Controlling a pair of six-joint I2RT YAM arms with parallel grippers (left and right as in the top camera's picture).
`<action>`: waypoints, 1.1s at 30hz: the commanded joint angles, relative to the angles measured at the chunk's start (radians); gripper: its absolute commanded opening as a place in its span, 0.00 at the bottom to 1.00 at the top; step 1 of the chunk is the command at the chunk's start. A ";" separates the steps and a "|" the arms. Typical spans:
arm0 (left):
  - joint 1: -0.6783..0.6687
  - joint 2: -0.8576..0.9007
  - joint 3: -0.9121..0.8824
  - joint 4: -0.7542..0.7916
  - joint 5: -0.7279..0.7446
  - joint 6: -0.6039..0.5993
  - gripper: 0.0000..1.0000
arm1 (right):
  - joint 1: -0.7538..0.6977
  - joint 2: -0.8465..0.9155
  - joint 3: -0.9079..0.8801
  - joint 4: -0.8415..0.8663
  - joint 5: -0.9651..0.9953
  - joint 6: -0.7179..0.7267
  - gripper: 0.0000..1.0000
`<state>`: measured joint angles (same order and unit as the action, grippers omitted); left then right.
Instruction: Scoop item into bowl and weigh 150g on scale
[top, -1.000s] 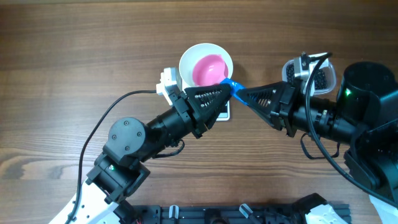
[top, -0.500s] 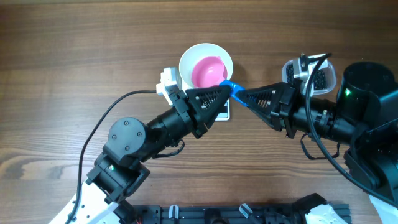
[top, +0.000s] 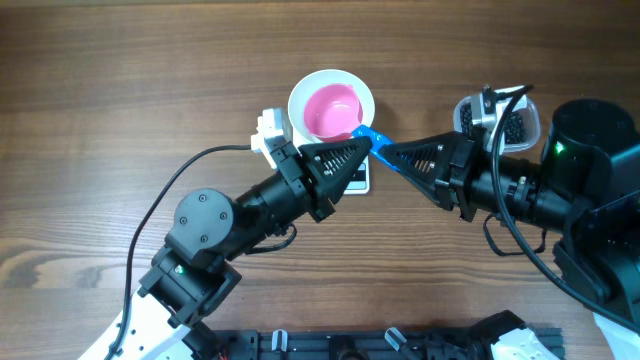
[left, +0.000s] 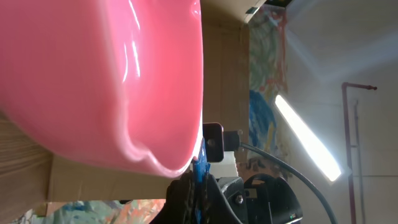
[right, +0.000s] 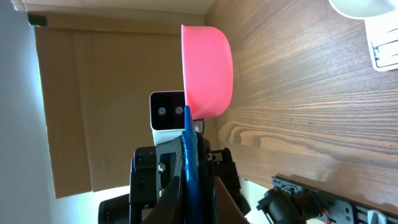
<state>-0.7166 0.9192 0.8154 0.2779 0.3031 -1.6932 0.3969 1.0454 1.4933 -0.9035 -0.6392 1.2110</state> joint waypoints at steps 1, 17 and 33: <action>0.006 0.004 0.004 0.003 -0.013 0.010 0.04 | 0.005 0.016 0.019 0.007 -0.025 0.011 0.12; 0.006 0.004 0.004 0.003 -0.017 0.010 0.04 | 0.005 0.063 0.018 0.053 -0.066 -0.006 0.31; 0.008 0.004 0.004 0.003 -0.063 0.009 0.04 | 0.005 0.064 0.018 0.055 -0.023 -0.003 0.30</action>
<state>-0.7128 0.9192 0.8154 0.2771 0.2729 -1.6924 0.3969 1.1072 1.4933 -0.8547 -0.6868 1.2076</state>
